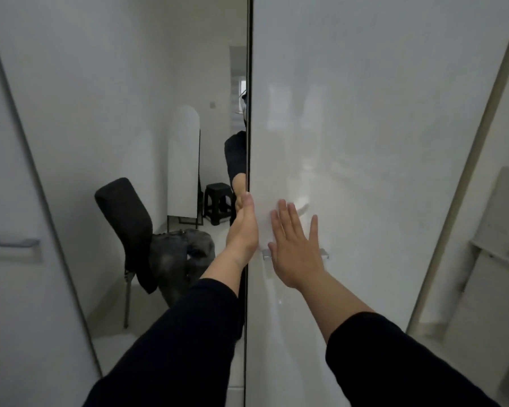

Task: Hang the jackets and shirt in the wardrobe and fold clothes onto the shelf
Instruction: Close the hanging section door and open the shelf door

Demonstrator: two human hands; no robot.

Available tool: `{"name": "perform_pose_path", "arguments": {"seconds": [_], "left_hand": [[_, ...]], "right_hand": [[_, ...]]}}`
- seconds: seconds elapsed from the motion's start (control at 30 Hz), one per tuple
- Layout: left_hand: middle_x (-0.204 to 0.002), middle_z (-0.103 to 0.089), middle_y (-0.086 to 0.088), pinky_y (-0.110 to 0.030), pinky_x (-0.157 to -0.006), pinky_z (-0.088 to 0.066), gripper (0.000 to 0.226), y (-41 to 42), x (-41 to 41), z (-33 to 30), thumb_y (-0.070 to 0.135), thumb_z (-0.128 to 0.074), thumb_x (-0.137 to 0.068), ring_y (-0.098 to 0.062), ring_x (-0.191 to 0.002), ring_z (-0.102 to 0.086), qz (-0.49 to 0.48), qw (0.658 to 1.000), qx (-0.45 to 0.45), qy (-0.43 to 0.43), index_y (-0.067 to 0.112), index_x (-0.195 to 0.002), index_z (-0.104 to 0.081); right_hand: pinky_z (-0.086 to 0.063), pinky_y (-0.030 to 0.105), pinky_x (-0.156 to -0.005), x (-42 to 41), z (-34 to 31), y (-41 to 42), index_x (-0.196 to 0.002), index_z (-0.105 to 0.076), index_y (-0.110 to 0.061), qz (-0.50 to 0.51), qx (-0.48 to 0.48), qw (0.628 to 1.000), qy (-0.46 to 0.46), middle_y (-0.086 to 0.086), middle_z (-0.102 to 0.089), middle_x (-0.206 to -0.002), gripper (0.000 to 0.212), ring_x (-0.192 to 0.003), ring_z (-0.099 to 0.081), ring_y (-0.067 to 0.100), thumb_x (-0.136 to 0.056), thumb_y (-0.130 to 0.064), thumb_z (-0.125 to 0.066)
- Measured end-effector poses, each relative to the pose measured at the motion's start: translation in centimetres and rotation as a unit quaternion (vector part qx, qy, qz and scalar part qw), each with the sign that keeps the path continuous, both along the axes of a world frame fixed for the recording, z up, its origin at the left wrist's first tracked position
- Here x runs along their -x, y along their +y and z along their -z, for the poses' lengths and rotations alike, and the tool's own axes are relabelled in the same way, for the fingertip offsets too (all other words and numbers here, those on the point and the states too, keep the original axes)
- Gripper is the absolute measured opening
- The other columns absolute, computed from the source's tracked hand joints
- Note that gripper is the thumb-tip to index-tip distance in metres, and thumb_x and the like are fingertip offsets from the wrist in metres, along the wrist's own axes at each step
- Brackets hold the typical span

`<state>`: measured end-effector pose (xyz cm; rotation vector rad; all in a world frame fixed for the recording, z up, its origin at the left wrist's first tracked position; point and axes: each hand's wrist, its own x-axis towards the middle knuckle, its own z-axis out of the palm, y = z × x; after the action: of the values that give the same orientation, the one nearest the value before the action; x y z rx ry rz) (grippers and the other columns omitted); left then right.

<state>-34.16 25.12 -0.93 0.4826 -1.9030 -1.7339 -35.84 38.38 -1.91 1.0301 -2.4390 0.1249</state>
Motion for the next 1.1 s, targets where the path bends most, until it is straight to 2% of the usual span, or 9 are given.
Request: {"name": "perform_pose_path", "arguments": {"seconds": [0.1, 0.27, 0.4, 0.53, 0.63, 0.77, 0.83, 0.93, 1.1], "left_hand": [[-0.130, -0.060, 0.005, -0.046, -0.108, -0.036, 0.108, 1.8, -2.3, -0.8, 0.103, -0.010, -0.051, -0.021, -0.124, -0.053, -0.018, 1.000, -0.008, -0.009, 0.042, -0.130, -0.052], [-0.108, -0.066, 0.007, -0.038, -0.103, -0.039, 0.081, 6.2, -7.8, -2.2, 0.090, -0.009, -0.069, -0.017, -0.111, -0.057, -0.021, 0.999, -0.038, 0.001, 0.037, -0.095, -0.065], [-0.120, -0.065, 0.002, -0.046, -0.109, -0.035, 0.116, 6.5, -8.6, -1.0, 0.103, -0.007, -0.042, -0.020, -0.117, -0.055, -0.072, 0.997, -0.022, -0.011, 0.032, -0.112, -0.066], [-0.108, -0.067, 0.005, -0.044, -0.102, -0.042, 0.050, 10.1, -13.4, -2.2, 0.068, -0.023, -0.083, -0.018, -0.107, -0.059, -0.071, 0.995, 0.062, -0.034, 0.038, -0.088, -0.063], [-0.103, -0.065, 0.009, -0.033, -0.087, -0.050, 0.020, 12.4, -16.4, -1.8, 0.031, -0.048, -0.091, -0.010, -0.095, -0.059, -0.061, 0.976, 0.206, -0.031, 0.030, -0.107, -0.060], [-0.113, -0.062, 0.009, -0.036, -0.092, -0.051, 0.034, 15.1, -18.6, -0.9, 0.029, -0.053, -0.089, -0.010, -0.102, -0.060, -0.025, 0.915, 0.403, 0.028, 0.025, -0.123, -0.051], [-0.145, -0.043, 0.002, -0.039, -0.111, -0.034, 0.060, 16.4, -18.6, -0.7, 0.035, -0.048, -0.094, -0.014, -0.131, -0.043, 0.011, 0.879, 0.476, 0.020, 0.017, -0.147, -0.027], [-0.160, -0.013, -0.001, -0.043, -0.121, -0.008, 0.070, 19.6, -18.4, -1.0, 0.039, -0.035, -0.100, -0.014, -0.147, -0.013, 0.074, 0.840, 0.536, -0.032, 0.014, -0.153, 0.001], [-0.159, -0.014, -0.009, -0.041, -0.121, -0.009, 0.066, 26.1, -18.0, -0.1, 0.034, -0.030, -0.102, -0.015, -0.147, -0.014, 0.131, 0.805, 0.578, 0.014, 0.006, -0.152, 0.003]], "right_hand": [[0.014, 0.057, -0.115, 0.2, 0.4, 1.7, -0.151, 0.015, -0.016, -0.036, 0.017, 0.999, 0.024, 0.004, 0.031, -0.156, 0.071, -0.144, 0.028, 0.020, -0.097, -0.018, -0.030], [-0.007, 0.054, -0.117, -1.5, -0.5, 3.7, -0.150, -0.025, -0.014, -0.068, 0.120, 0.988, 0.063, 0.011, -0.012, -0.161, 0.081, -0.147, -0.003, 0.024, -0.075, -0.001, -0.053], [-0.006, 0.052, -0.119, -4.3, -5.2, 3.8, -0.153, -0.017, -0.017, -0.073, 0.182, 0.980, 0.035, 0.008, -0.002, -0.162, 0.060, -0.149, 0.001, 0.024, -0.098, -0.021, -0.039], [-0.007, 0.055, -0.118, -7.0, -9.0, 4.1, -0.152, -0.013, -0.020, -0.071, 0.233, 0.970, 0.025, 0.007, 0.005, -0.162, 0.068, -0.148, 0.000, 0.027, -0.096, -0.043, -0.042], [-0.011, 0.062, -0.113, -9.3, -10.7, 5.0, -0.153, -0.002, -0.025, -0.028, 0.320, 0.947, 0.004, 0.008, 0.008, -0.162, 0.090, -0.148, 0.000, 0.031, -0.086, -0.052, -0.055], [-0.022, 0.058, -0.115, -11.9, -11.6, 7.9, -0.154, 0.003, -0.023, -0.026, 0.405, 0.914, -0.014, 0.008, 0.006, -0.162, 0.096, -0.148, 0.001, 0.031, -0.082, -0.027, -0.060], [-0.015, 0.050, -0.119, -12.8, -11.4, 10.3, -0.154, 0.007, -0.023, -0.055, 0.413, 0.909, -0.020, 0.005, 0.009, -0.162, 0.094, -0.149, 0.005, 0.028, -0.084, -0.021, -0.057], [-0.009, 0.029, -0.115, -13.7, -11.3, 14.3, -0.153, 0.011, -0.023, -0.066, 0.395, 0.916, -0.034, 0.001, 0.013, -0.162, 0.093, -0.149, 0.004, 0.022, -0.086, -0.015, -0.054], [-0.041, 0.034, -0.109, -15.9, -12.1, 20.6, -0.153, 0.005, -0.029, -0.036, 0.430, 0.901, -0.051, -0.005, -0.007, -0.162, 0.090, -0.136, -0.039, 0.020, -0.087, -0.008, -0.053]]}}
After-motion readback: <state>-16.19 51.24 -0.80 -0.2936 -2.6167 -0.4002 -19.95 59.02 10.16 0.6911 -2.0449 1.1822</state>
